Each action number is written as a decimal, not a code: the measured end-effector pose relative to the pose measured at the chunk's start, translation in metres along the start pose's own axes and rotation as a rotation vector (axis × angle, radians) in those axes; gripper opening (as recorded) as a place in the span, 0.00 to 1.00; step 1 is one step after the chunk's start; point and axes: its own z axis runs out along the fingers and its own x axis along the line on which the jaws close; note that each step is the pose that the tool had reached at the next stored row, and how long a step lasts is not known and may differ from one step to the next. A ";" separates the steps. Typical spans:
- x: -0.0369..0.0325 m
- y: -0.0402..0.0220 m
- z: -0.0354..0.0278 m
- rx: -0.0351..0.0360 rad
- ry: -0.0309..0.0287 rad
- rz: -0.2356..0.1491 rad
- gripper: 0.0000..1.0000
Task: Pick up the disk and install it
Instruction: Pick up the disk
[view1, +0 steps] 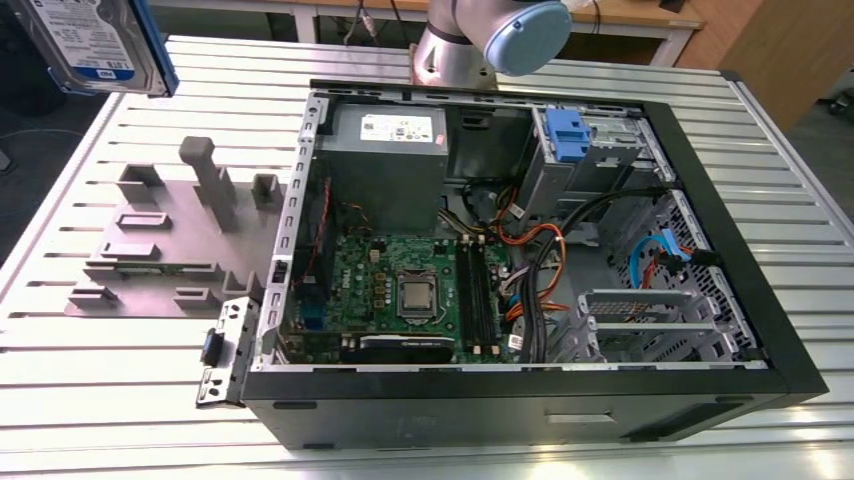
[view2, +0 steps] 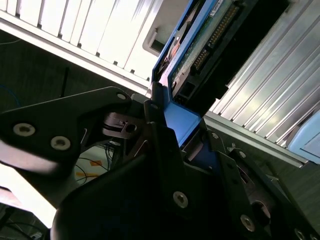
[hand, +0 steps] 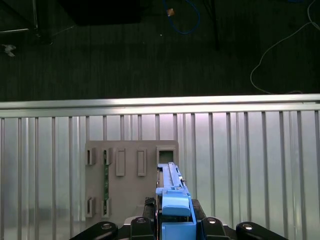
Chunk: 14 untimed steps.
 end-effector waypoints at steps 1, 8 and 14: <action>0.0000 0.0001 -0.0001 -0.0001 0.0000 0.000 0.37; 0.0000 0.0005 -0.0027 -0.0003 0.0001 0.000 0.37; 0.0001 0.0008 -0.0075 -0.0001 0.0001 0.000 0.37</action>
